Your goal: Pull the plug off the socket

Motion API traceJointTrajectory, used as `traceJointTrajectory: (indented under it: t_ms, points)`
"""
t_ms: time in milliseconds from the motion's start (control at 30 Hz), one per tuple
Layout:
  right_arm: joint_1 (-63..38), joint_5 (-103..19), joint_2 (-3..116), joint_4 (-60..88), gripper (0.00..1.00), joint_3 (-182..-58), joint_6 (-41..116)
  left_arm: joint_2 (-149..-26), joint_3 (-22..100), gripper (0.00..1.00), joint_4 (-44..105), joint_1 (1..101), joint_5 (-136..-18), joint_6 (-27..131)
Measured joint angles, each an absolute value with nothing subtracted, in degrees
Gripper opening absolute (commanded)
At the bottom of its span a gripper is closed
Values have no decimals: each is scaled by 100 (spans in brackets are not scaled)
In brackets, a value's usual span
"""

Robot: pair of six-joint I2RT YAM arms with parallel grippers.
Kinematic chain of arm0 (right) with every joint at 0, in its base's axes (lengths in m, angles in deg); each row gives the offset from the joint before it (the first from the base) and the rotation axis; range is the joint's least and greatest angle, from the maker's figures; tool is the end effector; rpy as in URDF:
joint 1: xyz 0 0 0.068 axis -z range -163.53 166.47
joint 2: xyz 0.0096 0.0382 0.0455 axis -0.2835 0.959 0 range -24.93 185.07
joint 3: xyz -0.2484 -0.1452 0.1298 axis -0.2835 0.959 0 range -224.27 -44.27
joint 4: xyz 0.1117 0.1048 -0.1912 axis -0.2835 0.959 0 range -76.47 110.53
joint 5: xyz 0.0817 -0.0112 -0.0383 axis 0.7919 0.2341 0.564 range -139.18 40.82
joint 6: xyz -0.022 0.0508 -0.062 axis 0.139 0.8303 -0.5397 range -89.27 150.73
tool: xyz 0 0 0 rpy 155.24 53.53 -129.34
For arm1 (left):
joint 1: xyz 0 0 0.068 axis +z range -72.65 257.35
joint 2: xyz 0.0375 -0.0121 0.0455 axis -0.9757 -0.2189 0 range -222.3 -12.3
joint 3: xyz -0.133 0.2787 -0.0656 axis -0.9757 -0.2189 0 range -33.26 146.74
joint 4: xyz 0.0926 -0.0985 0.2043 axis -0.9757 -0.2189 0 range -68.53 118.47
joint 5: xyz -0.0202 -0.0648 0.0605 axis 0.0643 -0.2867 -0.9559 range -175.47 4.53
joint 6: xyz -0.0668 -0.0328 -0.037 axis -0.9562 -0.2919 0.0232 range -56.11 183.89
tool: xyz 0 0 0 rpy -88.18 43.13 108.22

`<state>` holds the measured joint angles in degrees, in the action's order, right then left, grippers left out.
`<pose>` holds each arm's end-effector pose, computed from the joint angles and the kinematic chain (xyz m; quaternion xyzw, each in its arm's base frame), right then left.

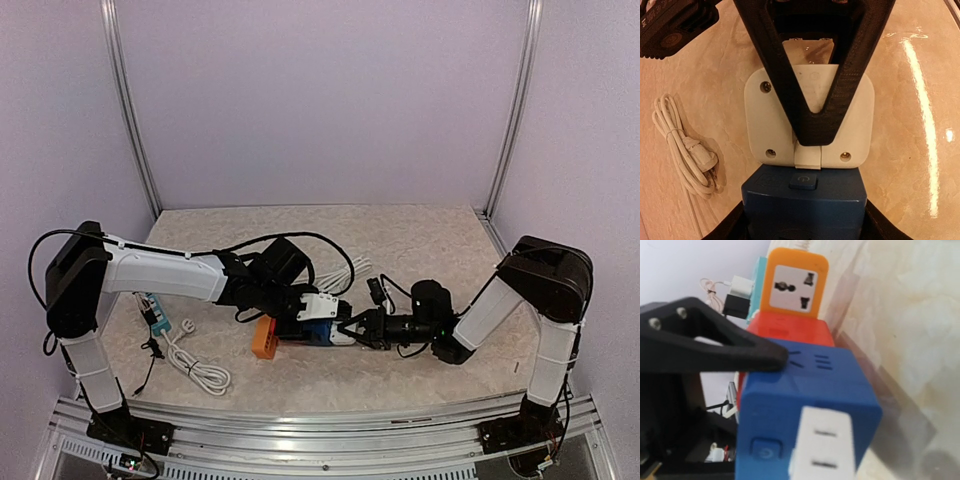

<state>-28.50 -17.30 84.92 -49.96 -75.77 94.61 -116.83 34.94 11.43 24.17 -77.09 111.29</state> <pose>0.2278 0.2818 0.1579 -0.0400 0.7793 0.6035 0.1640 0.2331 -0.3290 0.2084 0.7431 0.5873 -0.0851 0.3095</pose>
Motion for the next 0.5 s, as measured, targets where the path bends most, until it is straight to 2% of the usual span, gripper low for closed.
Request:
traceJointTrajectory:
  t_ms: [300, 500]
  points:
    - [-2822, -1868, 8048, -4228, 1, -7501, 9189, -11683, 3446, 33, 1360, 2395, -7680, 11192]
    - [-2690, -1833, 7858, -4246, 0, -7337, 9144, -11683, 3435, 31, 1552, 2393, -7580, 11197]
